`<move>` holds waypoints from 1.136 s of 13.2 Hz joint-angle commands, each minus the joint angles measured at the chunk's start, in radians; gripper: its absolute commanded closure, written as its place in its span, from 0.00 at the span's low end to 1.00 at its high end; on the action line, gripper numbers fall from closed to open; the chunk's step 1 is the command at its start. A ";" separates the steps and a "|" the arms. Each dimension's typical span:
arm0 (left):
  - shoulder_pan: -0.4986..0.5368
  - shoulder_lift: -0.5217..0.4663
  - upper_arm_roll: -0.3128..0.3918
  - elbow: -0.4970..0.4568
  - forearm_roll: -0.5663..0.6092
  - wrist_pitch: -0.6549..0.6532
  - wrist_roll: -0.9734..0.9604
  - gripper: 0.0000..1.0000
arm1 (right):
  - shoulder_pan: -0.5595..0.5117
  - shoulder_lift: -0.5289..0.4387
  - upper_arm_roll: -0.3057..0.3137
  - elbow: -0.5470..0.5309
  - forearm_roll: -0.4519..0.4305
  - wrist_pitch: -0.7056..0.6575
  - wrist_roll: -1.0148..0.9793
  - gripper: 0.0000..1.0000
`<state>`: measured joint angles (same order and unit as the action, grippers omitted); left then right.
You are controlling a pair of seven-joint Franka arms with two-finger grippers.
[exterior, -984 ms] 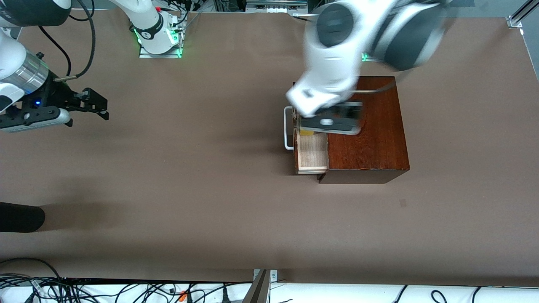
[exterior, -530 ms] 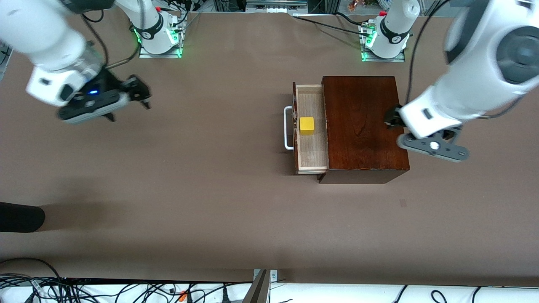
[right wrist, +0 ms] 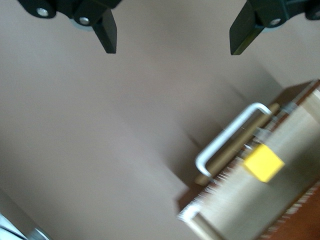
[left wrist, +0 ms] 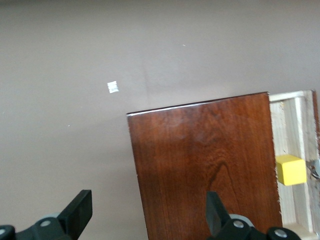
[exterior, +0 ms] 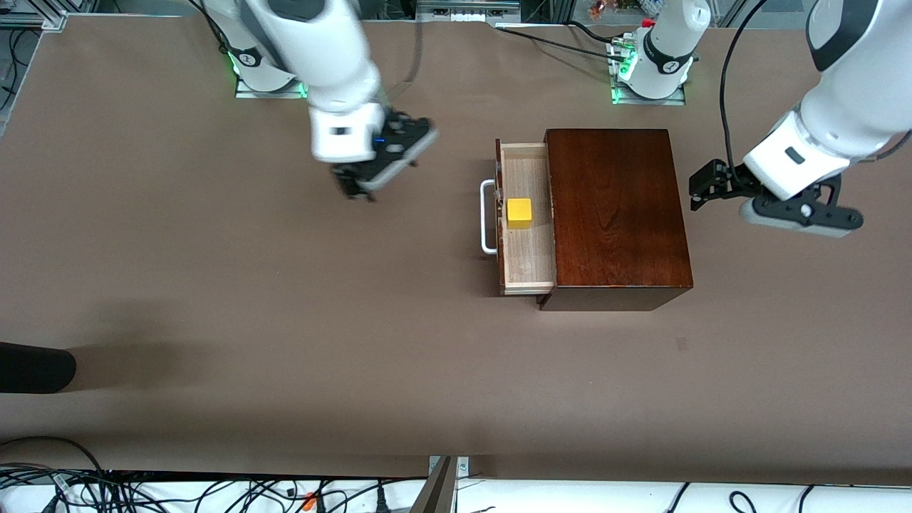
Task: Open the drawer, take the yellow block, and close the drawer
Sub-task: 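Lower the right gripper into the drawer and grasp the yellow block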
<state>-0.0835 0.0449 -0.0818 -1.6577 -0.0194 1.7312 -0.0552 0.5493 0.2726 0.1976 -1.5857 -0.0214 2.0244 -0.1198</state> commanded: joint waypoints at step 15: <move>0.036 -0.003 -0.004 0.029 0.042 -0.056 0.003 0.00 | 0.317 0.556 -0.015 0.553 -0.178 0.005 -0.247 0.00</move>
<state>-0.0534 0.0231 -0.0827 -1.6600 -0.0006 1.6871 -0.0567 0.8389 0.7972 0.1905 -1.0859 -0.1850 2.0516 -0.3523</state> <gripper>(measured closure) 0.000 0.000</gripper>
